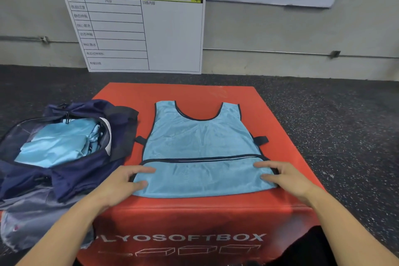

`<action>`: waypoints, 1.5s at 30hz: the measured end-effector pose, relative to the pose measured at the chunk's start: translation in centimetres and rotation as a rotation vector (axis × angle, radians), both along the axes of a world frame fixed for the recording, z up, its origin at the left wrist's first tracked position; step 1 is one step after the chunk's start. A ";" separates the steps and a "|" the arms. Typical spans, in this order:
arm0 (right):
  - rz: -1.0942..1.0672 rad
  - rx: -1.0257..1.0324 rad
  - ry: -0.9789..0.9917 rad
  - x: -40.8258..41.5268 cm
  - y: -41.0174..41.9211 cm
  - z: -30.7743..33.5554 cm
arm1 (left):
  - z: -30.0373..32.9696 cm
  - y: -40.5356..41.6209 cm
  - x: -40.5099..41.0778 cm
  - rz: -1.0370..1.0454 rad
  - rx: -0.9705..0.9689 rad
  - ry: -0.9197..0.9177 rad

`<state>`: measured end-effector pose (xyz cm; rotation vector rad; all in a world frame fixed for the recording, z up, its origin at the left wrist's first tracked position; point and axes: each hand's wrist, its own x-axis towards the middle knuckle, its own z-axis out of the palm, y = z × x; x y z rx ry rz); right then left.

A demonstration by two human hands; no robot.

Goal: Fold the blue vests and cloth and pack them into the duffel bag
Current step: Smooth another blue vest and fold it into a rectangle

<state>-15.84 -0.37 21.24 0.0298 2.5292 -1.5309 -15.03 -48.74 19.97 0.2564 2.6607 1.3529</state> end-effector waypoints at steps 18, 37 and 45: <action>0.140 0.036 -0.131 4.8 2.5 0.0 | 0.0 -0.7 3.1 -0.028 0.070 -0.135; 0.026 0.018 0.074 -2.0 1.9 3.0 | 2.2 1.3 -6.0 0.134 0.177 0.071; -0.027 -0.079 -0.028 -7.4 1.4 2.0 | 1.1 1.7 -12.5 0.167 0.197 0.002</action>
